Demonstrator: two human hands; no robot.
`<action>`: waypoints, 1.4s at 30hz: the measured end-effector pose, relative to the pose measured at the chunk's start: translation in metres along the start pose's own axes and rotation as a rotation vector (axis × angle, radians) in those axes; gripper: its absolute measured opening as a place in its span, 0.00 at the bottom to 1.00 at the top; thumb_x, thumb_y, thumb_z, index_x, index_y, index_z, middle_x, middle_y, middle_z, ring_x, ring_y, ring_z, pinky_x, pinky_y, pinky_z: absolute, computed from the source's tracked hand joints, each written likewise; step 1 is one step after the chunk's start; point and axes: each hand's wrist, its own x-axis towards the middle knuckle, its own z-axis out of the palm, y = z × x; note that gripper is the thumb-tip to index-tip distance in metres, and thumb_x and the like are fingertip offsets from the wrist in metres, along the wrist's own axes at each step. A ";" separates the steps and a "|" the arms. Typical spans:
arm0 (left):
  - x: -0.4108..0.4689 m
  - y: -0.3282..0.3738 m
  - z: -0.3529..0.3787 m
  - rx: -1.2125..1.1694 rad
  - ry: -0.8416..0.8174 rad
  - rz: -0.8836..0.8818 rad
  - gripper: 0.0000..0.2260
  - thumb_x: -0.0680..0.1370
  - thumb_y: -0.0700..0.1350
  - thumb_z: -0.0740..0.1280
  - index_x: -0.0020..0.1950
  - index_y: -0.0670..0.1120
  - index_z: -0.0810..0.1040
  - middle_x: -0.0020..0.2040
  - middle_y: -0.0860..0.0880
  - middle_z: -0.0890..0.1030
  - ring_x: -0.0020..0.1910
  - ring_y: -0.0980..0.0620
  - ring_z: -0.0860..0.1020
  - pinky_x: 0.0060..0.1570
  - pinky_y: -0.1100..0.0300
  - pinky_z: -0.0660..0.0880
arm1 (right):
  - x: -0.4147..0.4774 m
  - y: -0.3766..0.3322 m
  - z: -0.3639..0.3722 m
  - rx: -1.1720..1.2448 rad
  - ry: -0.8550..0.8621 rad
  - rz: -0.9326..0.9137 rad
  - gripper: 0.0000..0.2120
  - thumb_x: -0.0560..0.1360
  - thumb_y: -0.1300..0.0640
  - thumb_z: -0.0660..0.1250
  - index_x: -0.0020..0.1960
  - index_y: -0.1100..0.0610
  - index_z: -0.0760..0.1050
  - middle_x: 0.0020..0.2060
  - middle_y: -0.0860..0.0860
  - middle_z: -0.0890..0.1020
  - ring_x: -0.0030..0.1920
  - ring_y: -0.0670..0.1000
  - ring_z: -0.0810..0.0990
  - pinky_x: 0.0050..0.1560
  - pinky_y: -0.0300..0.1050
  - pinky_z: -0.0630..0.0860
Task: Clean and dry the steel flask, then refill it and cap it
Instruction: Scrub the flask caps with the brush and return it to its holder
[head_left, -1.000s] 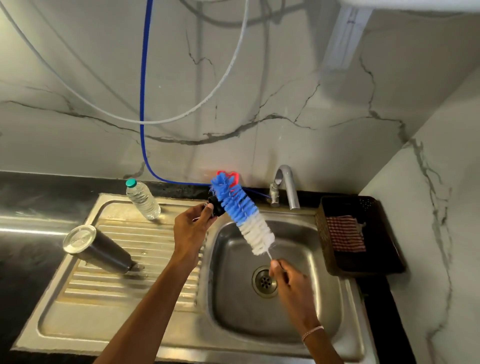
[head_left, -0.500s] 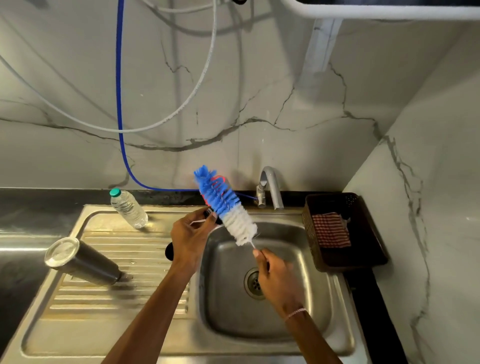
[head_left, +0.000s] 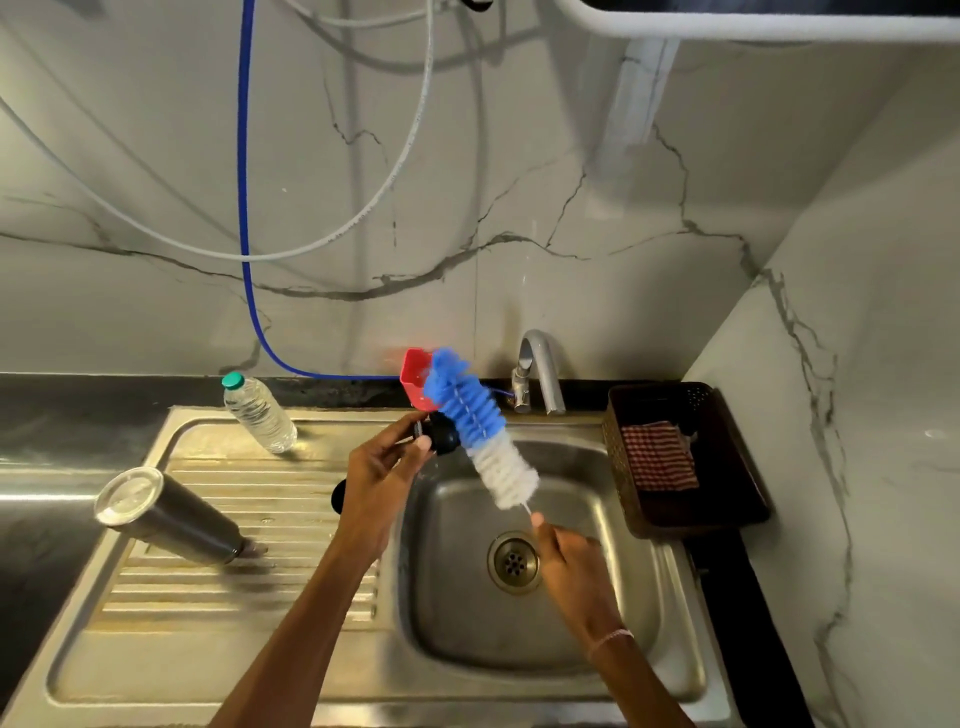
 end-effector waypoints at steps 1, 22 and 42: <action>0.000 0.002 -0.004 0.004 -0.014 0.019 0.15 0.82 0.35 0.66 0.69 0.41 0.79 0.57 0.44 0.87 0.56 0.48 0.85 0.53 0.59 0.81 | -0.005 0.010 -0.001 -0.003 -0.029 0.041 0.26 0.83 0.43 0.58 0.28 0.51 0.69 0.23 0.45 0.70 0.26 0.43 0.68 0.30 0.37 0.63; -0.008 0.005 0.007 -0.038 -0.021 0.003 0.16 0.80 0.34 0.67 0.69 0.39 0.78 0.58 0.43 0.86 0.59 0.46 0.84 0.57 0.56 0.82 | -0.003 -0.027 0.009 0.167 -0.132 0.176 0.30 0.81 0.37 0.56 0.27 0.53 0.65 0.22 0.47 0.68 0.24 0.44 0.65 0.30 0.40 0.63; 0.009 -0.006 0.011 0.374 0.281 0.233 0.18 0.73 0.29 0.74 0.62 0.39 0.83 0.56 0.47 0.83 0.53 0.53 0.83 0.49 0.76 0.74 | -0.020 -0.092 -0.033 0.660 -0.663 0.536 0.23 0.82 0.38 0.57 0.33 0.50 0.64 0.26 0.47 0.61 0.22 0.44 0.56 0.19 0.35 0.55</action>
